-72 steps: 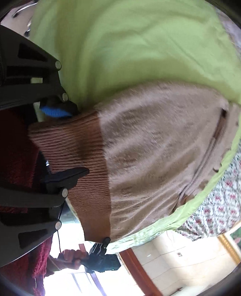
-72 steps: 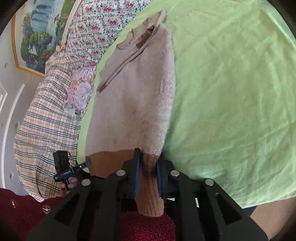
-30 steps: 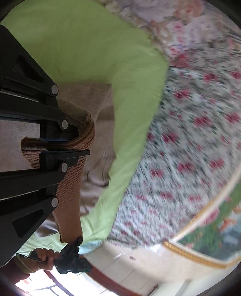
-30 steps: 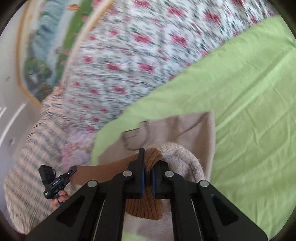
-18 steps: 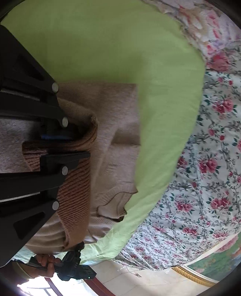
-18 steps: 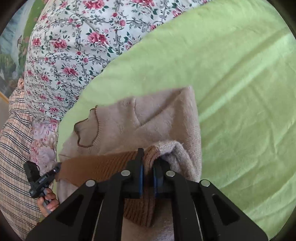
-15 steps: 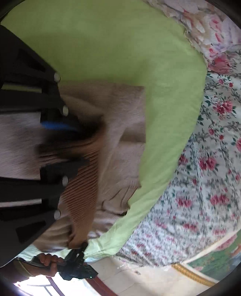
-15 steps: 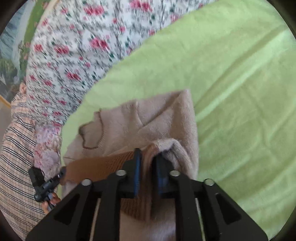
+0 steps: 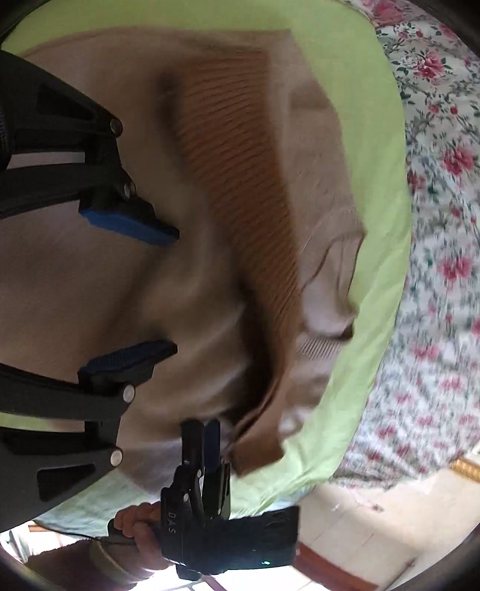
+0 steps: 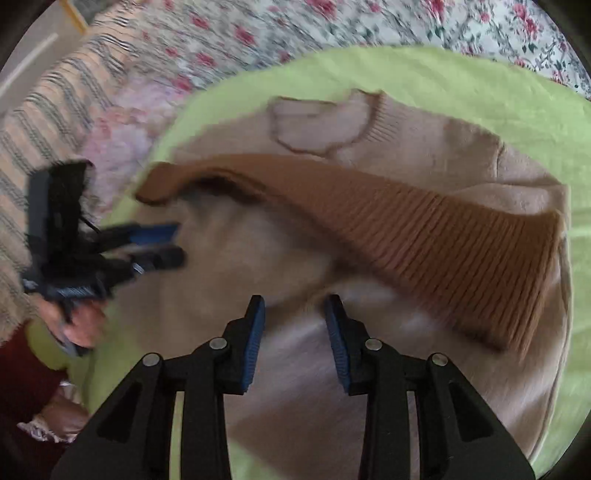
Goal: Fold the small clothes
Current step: 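Lift the hem with both tools and fold it toward the collar, then open both tools to release the hem onto the folded sweater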
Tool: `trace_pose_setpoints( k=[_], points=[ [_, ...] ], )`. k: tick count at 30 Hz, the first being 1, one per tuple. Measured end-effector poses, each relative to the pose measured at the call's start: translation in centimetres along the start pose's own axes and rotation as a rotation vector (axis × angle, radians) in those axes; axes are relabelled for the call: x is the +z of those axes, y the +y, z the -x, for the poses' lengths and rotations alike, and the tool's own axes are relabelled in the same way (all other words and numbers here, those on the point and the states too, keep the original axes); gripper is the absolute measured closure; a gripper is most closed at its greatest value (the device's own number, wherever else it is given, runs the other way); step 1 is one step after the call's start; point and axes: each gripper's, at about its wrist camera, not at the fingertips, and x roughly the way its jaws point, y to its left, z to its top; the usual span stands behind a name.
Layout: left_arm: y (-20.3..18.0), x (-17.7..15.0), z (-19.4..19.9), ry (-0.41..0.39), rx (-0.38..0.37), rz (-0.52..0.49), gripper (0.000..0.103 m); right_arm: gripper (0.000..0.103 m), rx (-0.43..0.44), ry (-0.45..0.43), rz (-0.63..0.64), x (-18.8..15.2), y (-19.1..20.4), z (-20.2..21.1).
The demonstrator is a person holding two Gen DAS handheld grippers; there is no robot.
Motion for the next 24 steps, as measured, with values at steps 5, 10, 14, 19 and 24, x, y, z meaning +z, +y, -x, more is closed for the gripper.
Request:
trace_pose_setpoints(
  k=[5,10,14,19,24],
  points=[
    [6.2,4.0,-0.5,-0.039,0.052,0.130,0.070,0.069,-0.226,-0.123,-0.198,3.4,-6.9,1.1],
    [10.8,5.9,0.8,-0.146,0.122,0.266,0.069,0.068,-0.215,-0.279,-0.439,2.8,-11.3,3.9],
    [11.7,4.0,1.8,-0.170,0.117,0.319,0.069,0.068,-0.199,-0.295,-0.445,0.8,-10.8,5.0],
    [9.6,-0.2,5.4,-0.207,0.103,0.346,0.065,0.068,-0.134,-0.333,-0.445,-2.0,-7.9,7.1],
    [6.6,-6.6,8.8,-0.226,0.039,0.398,0.058,0.066,-0.069,-0.335,-0.424,-5.5,-4.4,7.8]
  ],
)
